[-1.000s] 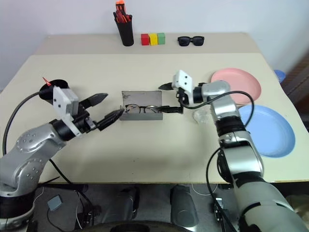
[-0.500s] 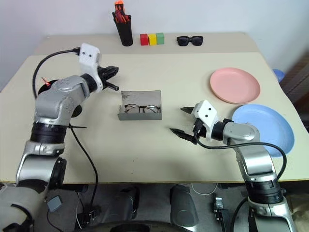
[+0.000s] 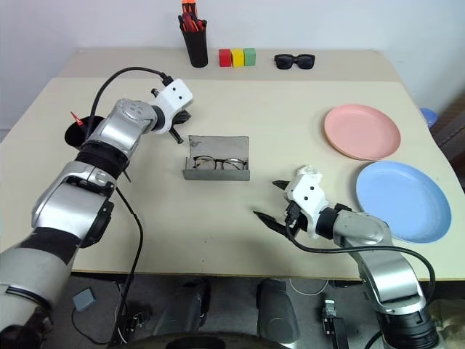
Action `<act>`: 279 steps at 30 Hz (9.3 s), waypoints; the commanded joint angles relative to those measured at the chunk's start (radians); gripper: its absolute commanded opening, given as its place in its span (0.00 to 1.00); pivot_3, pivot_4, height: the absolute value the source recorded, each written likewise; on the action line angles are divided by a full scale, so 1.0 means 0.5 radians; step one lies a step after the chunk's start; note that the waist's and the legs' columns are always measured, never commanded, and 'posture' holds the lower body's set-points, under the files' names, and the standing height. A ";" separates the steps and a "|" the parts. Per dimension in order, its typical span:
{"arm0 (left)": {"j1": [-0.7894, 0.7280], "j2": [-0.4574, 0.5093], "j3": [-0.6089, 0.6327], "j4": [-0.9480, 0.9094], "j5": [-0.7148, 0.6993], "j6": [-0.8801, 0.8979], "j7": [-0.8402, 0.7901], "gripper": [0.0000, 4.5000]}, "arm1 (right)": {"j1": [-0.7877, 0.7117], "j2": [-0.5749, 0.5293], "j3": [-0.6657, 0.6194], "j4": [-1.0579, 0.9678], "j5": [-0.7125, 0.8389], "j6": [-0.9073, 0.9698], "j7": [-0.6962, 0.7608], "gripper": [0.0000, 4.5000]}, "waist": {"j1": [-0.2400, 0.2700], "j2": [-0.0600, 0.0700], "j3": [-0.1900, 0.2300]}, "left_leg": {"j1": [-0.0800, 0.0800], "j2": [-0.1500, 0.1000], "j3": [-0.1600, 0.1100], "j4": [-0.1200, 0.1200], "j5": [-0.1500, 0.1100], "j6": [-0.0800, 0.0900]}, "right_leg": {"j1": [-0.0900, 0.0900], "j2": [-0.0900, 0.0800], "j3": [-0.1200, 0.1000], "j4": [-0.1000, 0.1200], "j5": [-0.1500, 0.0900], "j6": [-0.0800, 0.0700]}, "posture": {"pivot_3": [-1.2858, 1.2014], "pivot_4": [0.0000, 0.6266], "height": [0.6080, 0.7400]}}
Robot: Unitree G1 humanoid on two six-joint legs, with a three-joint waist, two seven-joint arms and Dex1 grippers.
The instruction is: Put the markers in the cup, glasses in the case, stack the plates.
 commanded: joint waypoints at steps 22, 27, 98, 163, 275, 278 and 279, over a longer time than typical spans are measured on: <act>0.400 0.163 0.120 -1.021 -0.064 0.214 -0.978 0.03 | 0.138 -0.100 -0.282 0.104 0.079 -0.183 -0.041 1.00 | -0.008 -0.001 0.001 | 0.002 0.001 0.000 0.001 0.000 0.000 | 0.000 0.000 0.000 0.006 0.000 0.000 | 0.52 0.24 1.00; 0.544 0.210 0.116 -1.379 -0.088 0.363 -1.020 0.03 | 0.118 -0.114 -0.282 0.157 0.082 -0.213 -0.037 1.00 | -0.007 -0.001 0.000 | 0.003 0.001 0.000 0.002 0.000 0.000 | 0.000 0.000 0.000 0.008 0.000 0.000 | 0.52 0.24 1.00; 0.949 -0.088 0.077 -1.823 -0.746 -0.020 -1.432 1.00 | 0.561 0.033 -0.852 0.469 0.040 -0.191 -0.570 0.80 | -0.002 0.006 -0.004 | 0.012 0.000 -0.001 0.004 -0.001 0.002 | 0.013 -0.001 0.000 0.004 -0.001 -0.001 | 0.52 0.24 1.00; 1.284 0.169 0.194 -2.414 -0.776 0.476 -0.821 1.00 | -1.337 -0.236 -0.127 2.270 -0.414 -1.292 -0.363 0.55 | -0.053 0.013 -0.002 | 0.012 0.000 0.000 0.001 0.000 0.002 | 0.011 -0.001 0.001 0.003 -0.001 -0.001 | 0.52 0.24 1.00; 2.902 0.175 1.361 -2.752 -1.183 -0.211 -0.280 1.00 | 0.797 -0.108 -1.224 0.879 0.730 -0.867 0.449 0.80 | 0.005 0.017 -0.005 | 0.013 0.004 0.010 0.001 -0.006 0.010 | 0.025 -0.004 0.003 -0.026 -0.003 -0.015 | 0.52 0.24 1.00; 2.909 0.168 1.310 -2.809 -1.181 -0.173 -0.237 1.00 | 0.756 -0.139 -1.214 0.919 0.707 -0.896 0.455 0.80 | 0.001 0.017 -0.005 | 0.013 0.004 0.011 0.002 -0.006 0.010 | 0.025 -0.004 0.003 -0.026 -0.003 -0.015 | 0.52 0.24 1.00; 2.942 0.171 1.298 -2.827 -1.177 -0.179 -0.242 1.00 | 0.744 -0.141 -1.204 0.912 0.698 -0.898 0.447 0.80 | -0.001 0.017 -0.005 | 0.014 0.004 0.011 0.002 -0.006 0.010 | 0.025 -0.004 0.003 -0.026 -0.003 -0.015 | 0.52 0.24 1.00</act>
